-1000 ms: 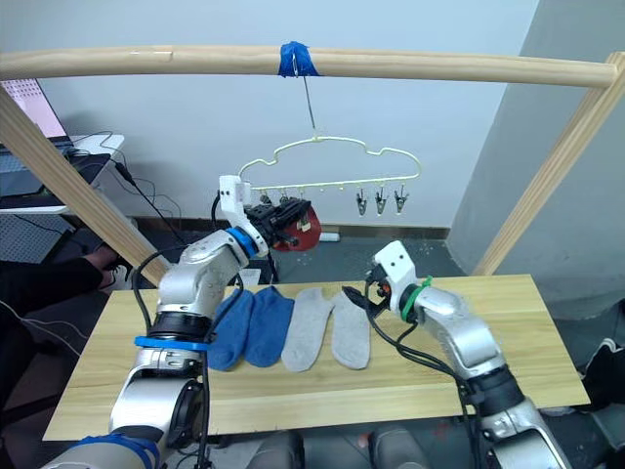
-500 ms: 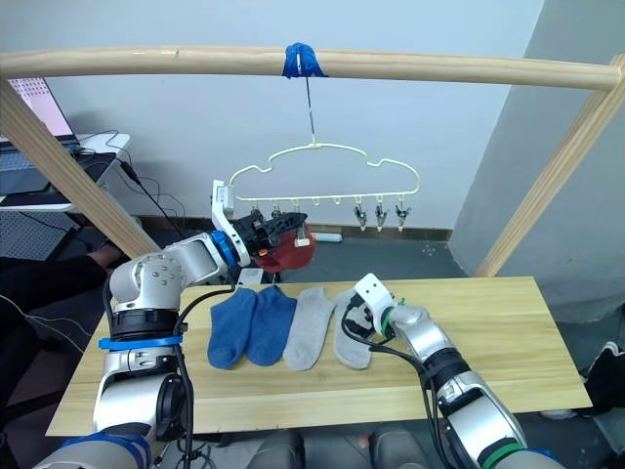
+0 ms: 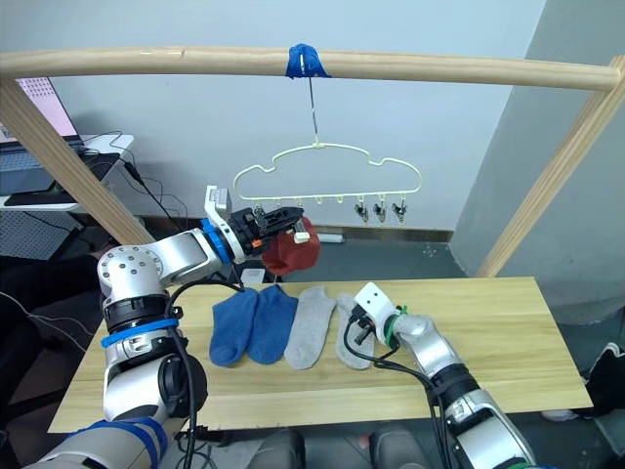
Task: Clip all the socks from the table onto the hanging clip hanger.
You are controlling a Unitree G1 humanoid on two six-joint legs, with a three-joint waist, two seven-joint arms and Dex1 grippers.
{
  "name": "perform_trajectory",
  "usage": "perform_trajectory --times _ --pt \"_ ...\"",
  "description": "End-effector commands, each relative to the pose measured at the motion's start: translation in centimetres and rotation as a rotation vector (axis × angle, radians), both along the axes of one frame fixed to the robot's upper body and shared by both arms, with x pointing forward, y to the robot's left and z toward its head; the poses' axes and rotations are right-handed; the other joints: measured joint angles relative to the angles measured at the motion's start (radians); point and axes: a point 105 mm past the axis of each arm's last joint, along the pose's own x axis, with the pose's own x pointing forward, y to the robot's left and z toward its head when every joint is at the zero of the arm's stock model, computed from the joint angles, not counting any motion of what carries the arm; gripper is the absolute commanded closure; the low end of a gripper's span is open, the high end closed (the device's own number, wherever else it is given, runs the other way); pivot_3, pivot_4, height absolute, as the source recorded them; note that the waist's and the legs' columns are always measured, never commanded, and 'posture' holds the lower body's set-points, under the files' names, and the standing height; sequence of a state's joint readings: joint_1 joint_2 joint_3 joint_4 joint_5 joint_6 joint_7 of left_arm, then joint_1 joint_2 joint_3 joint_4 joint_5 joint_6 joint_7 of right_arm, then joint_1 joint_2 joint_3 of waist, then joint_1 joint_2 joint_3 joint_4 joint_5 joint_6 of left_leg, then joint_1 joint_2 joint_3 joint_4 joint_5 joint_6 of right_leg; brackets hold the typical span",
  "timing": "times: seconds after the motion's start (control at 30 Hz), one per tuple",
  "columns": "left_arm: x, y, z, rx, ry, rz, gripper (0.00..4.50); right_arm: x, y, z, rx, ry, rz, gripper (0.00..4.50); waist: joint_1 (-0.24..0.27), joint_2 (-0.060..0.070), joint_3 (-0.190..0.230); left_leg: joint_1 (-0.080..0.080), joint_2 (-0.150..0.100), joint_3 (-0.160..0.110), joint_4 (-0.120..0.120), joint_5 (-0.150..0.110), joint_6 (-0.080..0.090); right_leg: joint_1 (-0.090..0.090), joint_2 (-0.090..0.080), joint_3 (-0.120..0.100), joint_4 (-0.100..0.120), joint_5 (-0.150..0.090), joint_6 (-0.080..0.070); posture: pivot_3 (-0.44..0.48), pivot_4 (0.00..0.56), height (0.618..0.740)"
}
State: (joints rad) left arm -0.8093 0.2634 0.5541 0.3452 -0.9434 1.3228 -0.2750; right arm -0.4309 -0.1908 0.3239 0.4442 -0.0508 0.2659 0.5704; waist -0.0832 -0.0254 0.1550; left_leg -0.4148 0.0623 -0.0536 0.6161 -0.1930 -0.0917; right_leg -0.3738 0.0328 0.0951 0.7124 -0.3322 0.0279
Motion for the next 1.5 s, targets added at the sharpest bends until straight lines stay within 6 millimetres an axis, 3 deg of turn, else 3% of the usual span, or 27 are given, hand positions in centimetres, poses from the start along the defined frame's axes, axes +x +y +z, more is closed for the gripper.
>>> perform_trajectory --times 0.03,0.2,0.47,0.87,1.5 --pt "-0.2 -0.3 1.0 -0.002 -0.037 -0.017 4.33 -0.2 0.6 4.4 0.129 -0.091 0.014 4.48 0.000 0.000 0.000 0.000 0.000 0.000 0.000 0.000 0.000 0.000 0.000 0.000 0.000 0.000 0.000 -0.021 0.132 0.740" --pt "-0.4 -0.6 0.7 0.027 -0.060 -0.031 4.33 -2.2 1.1 8.3 0.219 -0.115 0.061 4.48 0.000 0.000 0.000 0.000 0.000 0.000 0.000 0.000 0.000 0.000 0.000 0.000 0.000 -0.001 0.001 -0.029 0.135 0.740" --pt "-0.5 -0.6 0.4 0.023 -0.060 -0.035 4.33 -3.7 1.2 11.6 0.270 -0.136 0.060 4.48 0.000 0.000 0.000 0.000 0.000 0.001 0.000 0.000 0.000 0.000 0.000 0.001 0.000 -0.003 0.004 -0.036 0.138 0.740" --pt "-0.6 -0.9 -0.5 0.066 -0.059 -0.049 4.33 -4.6 1.6 13.5 0.346 -0.111 0.050 4.48 -0.001 0.000 0.000 0.000 0.000 0.001 -0.001 0.000 0.000 -0.001 0.000 0.001 -0.001 -0.003 0.004 -0.046 0.144 0.740" --pt "-0.5 -1.2 -0.5 0.065 -0.072 -0.054 4.33 -4.2 2.4 14.5 0.382 -0.112 0.056 4.48 -0.001 0.000 0.001 -0.001 0.000 0.001 -0.004 0.000 0.000 -0.001 0.000 0.001 -0.006 -0.003 0.005 -0.045 0.142 0.740"
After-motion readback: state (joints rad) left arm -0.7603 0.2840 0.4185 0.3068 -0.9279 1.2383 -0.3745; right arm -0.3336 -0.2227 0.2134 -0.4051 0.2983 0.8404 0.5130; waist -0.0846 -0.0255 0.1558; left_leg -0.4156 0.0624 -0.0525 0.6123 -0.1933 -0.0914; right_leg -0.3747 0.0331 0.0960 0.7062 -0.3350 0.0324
